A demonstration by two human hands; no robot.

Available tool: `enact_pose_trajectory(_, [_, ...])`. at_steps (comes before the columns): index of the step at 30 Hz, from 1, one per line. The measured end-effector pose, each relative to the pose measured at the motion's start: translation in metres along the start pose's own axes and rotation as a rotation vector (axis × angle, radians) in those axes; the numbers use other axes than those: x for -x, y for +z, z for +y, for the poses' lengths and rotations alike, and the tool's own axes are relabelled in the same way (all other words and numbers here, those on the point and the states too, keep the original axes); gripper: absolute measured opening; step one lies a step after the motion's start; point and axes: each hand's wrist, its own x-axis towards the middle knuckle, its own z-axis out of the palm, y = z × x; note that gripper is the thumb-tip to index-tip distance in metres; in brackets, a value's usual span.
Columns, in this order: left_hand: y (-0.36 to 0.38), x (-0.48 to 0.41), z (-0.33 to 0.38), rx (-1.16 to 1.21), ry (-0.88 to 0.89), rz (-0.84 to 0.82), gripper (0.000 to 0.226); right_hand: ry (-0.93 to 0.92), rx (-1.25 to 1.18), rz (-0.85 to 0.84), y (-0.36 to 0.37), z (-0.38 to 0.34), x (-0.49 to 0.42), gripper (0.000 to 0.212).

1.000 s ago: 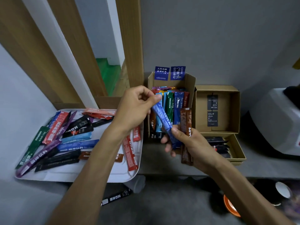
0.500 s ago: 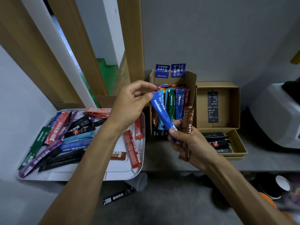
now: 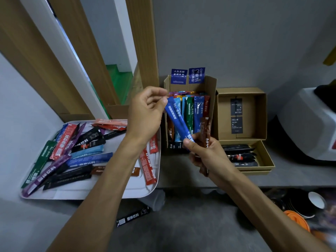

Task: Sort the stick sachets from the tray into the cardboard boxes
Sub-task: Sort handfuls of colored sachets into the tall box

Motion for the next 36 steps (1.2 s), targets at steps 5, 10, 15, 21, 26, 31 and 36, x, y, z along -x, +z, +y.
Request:
enact_pose_trajectory(5, [0.011,-0.004,0.004,-0.327,0.096,-0.183,0.019,-0.003,0.043,0.068,-0.007,0.000,-0.003,0.031])
enact_pose_trajectory(10, [0.032,-0.019,-0.007,-0.693,0.230,-0.316,0.027,-0.105,0.169,0.296,-0.020,0.009,0.001,0.014])
enact_pose_trajectory(15, [0.045,-0.020,-0.024,-0.861,0.373,-0.287,0.037,-0.085,0.077,0.306,-0.029,0.009,0.004,0.022])
enact_pose_trajectory(21, [0.043,0.001,-0.036,-1.096,0.690,-0.252,0.043,-0.049,-0.014,0.223,-0.035,0.005,0.004,0.026])
enact_pose_trajectory(26, [0.048,0.001,-0.055,-1.485,0.771,-0.335,0.049,0.082,-0.204,0.038,-0.036,-0.003,-0.001,0.057])
enact_pose_trajectory(31, [0.047,-0.002,-0.055,-1.334,0.759,-0.338,0.049,0.118,-0.444,-0.151,-0.043,-0.008,-0.004,0.057])
enact_pose_trajectory(36, [0.045,0.004,-0.010,-0.411,0.206,-0.402,0.020,0.039,-0.200,-0.015,-0.035,-0.013,-0.002,0.031])
